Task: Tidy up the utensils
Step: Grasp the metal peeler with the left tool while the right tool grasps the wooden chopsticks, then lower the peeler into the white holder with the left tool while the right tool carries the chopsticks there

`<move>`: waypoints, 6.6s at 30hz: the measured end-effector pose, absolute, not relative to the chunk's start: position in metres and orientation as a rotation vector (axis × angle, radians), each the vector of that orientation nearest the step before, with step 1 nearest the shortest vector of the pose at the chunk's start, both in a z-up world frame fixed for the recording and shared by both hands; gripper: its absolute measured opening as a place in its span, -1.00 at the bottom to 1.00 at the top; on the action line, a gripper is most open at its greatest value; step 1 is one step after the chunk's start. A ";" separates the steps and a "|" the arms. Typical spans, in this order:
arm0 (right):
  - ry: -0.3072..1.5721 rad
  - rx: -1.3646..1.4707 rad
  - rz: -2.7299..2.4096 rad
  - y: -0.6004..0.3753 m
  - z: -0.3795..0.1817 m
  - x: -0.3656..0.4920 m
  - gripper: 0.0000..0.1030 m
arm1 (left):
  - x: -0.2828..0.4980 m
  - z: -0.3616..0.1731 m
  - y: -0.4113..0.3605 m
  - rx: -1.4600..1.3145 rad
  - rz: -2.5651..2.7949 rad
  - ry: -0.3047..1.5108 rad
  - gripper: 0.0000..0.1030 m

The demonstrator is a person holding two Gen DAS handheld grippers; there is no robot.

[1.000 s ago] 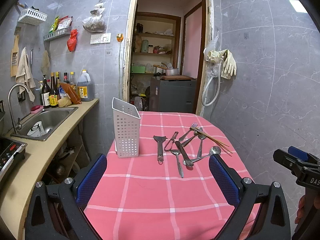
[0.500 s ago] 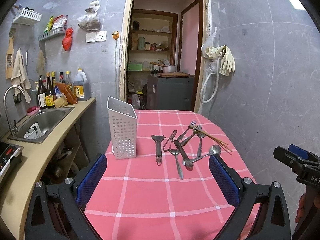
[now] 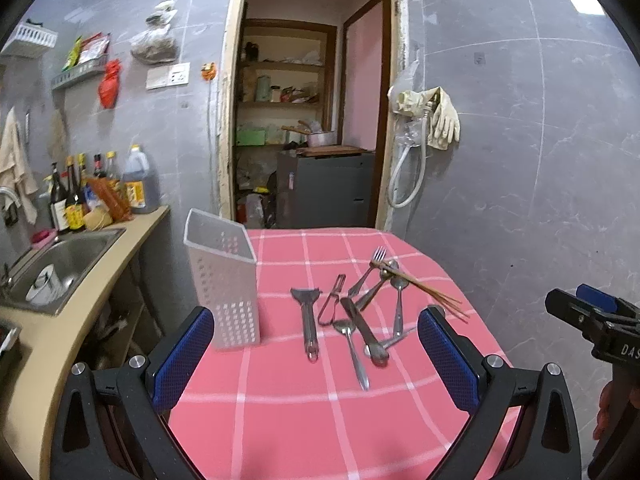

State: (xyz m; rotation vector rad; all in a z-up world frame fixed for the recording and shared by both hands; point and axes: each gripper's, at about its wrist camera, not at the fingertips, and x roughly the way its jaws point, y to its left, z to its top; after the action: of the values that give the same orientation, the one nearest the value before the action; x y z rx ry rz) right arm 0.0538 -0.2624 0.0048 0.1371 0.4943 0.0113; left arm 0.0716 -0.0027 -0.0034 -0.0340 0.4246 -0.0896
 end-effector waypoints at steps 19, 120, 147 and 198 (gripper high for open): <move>0.455 0.131 -0.039 -0.274 0.022 0.138 0.98 | 0.171 -0.004 -0.005 -0.026 -0.245 0.412 0.99; 0.700 0.417 0.434 -0.256 -0.047 0.294 -0.77 | 0.266 -0.041 0.010 -0.447 -0.241 0.823 -0.65; 0.261 0.666 0.648 -0.046 0.010 0.353 -0.77 | 0.287 0.034 0.174 -0.503 -0.130 0.363 -0.66; 0.379 0.435 0.698 -0.053 -0.036 0.316 -0.76 | 0.262 0.005 0.149 -0.379 -0.181 0.470 -0.60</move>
State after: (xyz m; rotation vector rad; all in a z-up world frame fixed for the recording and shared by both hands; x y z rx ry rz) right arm 0.3165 -0.0533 -0.0360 0.4346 0.3791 0.6983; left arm 0.2621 0.1485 0.0050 -0.3789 0.4700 -0.1806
